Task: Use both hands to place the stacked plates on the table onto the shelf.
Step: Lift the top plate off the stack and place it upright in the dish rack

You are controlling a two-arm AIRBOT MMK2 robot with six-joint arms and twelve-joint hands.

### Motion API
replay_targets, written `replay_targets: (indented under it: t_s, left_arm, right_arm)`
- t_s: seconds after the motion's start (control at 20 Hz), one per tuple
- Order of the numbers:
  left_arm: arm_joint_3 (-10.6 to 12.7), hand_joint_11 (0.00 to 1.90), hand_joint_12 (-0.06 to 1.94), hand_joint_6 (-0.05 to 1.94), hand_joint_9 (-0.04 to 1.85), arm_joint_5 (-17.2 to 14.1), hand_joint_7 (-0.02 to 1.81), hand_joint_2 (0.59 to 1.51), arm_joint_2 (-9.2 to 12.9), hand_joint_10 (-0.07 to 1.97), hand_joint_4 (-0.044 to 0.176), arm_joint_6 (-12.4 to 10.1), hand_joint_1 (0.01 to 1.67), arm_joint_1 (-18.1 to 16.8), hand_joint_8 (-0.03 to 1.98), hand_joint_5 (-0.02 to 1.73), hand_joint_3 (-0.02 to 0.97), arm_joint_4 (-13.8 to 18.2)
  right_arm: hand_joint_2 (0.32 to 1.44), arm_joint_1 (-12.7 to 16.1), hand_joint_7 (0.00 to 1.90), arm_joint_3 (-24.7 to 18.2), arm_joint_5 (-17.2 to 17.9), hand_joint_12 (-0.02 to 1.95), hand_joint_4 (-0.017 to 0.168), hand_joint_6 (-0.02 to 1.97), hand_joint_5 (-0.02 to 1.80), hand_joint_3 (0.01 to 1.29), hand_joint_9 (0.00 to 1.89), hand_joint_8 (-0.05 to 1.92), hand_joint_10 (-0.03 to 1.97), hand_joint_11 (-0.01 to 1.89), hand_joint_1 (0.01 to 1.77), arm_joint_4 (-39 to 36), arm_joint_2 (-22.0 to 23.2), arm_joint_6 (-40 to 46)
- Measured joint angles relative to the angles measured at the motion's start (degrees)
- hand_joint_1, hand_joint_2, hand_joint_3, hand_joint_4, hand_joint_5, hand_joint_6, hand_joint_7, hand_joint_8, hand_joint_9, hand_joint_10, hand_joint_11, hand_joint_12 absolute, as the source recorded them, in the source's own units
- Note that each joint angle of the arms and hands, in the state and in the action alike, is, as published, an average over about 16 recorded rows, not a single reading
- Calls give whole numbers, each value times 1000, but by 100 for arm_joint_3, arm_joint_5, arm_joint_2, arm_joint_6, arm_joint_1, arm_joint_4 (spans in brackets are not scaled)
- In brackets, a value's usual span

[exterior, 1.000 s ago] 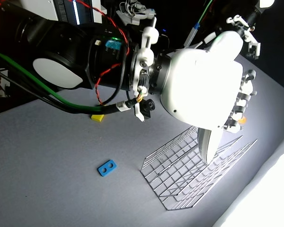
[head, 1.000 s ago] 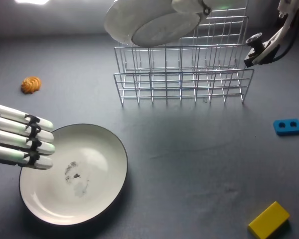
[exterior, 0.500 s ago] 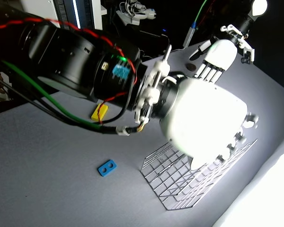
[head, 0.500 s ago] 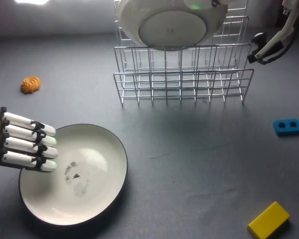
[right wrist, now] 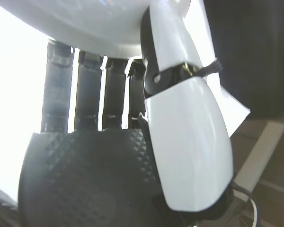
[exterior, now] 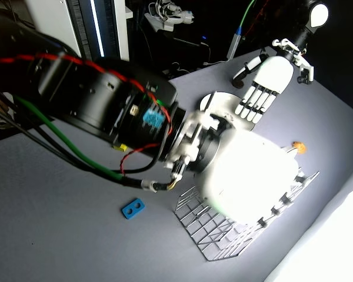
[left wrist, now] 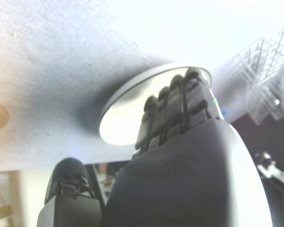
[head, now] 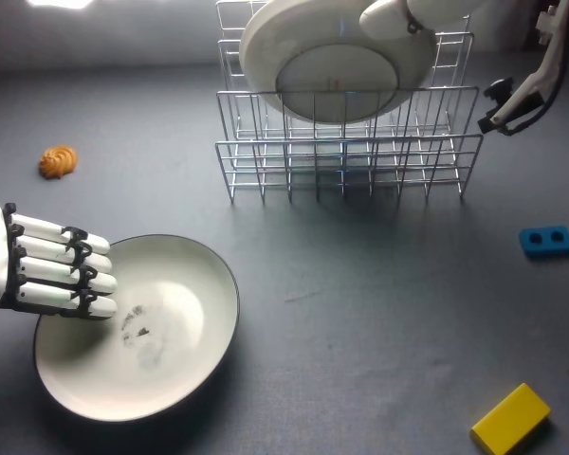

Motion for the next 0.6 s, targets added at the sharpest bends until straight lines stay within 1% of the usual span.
replay_targets:
  t_s: [0.25, 0.35, 0.45, 0.6]
  left_arm:
    - [67, 16, -17, 1, 3, 102, 14, 1107, -40, -9, -3, -21, 24, 306, -15, 6, 12, -353]
    - [81, 16, -14, -3, -1, 131, 13, 1107, -45, -14, -2, -30, 23, 411, -15, 2, 12, -467]
    - [91, 16, -10, -7, -6, 149, 14, 1106, -48, -19, -2, -40, 23, 495, -14, -2, 12, -549]
    - [101, 15, -4, -12, -13, 158, 14, 1104, -46, -26, -2, -52, 23, 582, -14, -8, 12, -627]
  right_arm:
    - [1086, -154, 939, 190, -34, 1198, -8, 1027, 761, 14, 977, 1081, 801, 789, 1283, 17, -103, -25]
    - [1095, -198, 926, 245, -33, 1215, -8, 944, 756, 14, 958, 974, 735, 751, 1256, 18, -135, -32]
    - [1103, -233, 913, 291, -28, 1234, -8, 819, 751, 14, 924, 836, 675, 695, 1228, 19, -162, -32]
    - [1113, -265, 884, 327, -31, 1245, -8, 634, 728, 14, 873, 630, 516, 595, 1180, 19, -180, -31]
